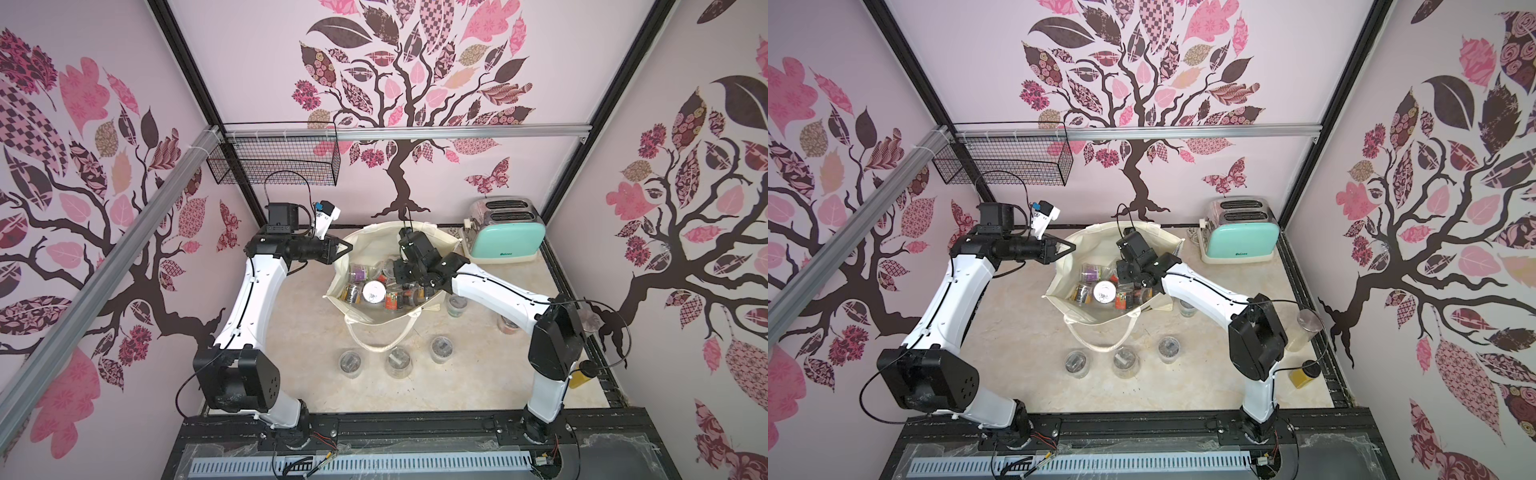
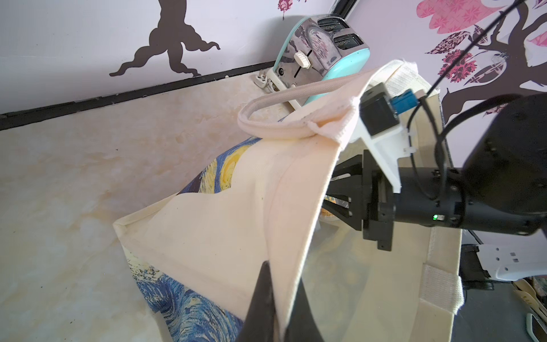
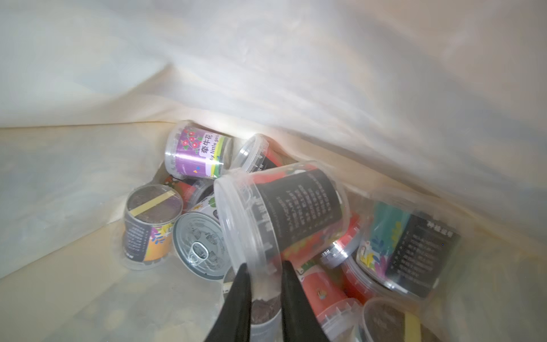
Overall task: Take out the seed jars from the canvas bag
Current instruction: Pick up the seed jar from the canvas bag, then place the canvas bag at the center of the board, then place the seed jar at the center of the board.
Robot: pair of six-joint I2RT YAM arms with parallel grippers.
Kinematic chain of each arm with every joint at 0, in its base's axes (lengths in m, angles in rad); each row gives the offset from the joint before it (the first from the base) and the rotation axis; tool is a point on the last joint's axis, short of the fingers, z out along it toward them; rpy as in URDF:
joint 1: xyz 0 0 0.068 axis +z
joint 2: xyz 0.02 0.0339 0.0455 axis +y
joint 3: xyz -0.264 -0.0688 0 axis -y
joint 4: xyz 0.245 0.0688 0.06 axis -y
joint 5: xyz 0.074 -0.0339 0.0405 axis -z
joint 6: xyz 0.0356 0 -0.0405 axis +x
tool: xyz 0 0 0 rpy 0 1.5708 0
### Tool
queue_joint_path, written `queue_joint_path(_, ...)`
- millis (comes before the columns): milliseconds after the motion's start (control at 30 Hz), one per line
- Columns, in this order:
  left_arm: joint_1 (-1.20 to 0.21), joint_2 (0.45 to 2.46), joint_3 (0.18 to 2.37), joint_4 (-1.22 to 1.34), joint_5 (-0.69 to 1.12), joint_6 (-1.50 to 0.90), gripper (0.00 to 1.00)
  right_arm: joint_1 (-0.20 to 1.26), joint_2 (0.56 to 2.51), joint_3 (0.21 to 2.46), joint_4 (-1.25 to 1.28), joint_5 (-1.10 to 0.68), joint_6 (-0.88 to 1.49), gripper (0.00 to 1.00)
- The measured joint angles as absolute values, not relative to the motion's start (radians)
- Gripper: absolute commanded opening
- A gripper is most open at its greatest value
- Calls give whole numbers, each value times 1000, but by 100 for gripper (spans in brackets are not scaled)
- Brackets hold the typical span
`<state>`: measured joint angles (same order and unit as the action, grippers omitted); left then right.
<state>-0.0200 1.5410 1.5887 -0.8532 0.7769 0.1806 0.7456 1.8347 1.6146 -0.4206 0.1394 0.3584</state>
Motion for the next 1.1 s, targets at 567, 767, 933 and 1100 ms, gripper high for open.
queue_joint_path(567, -14, 1647, 1700, -813, 630, 131, 0, 747, 1659, 1682, -421, -160, 442, 18)
queue_joint_path(767, -8, 1746, 1788, -794, 561, 99, 0, 770, 1602, 1684, -424, -336, 472, 17)
queue_joint_path(933, -6, 1820, 1858, -788, 526, 65, 0, 837, 1587, 1684, -432, -462, 471, 17)
queue_joint_path(1100, -1, 1880, 1937, -801, 498, 35, 0, 892, 1587, 1684, -465, -568, 463, 17)
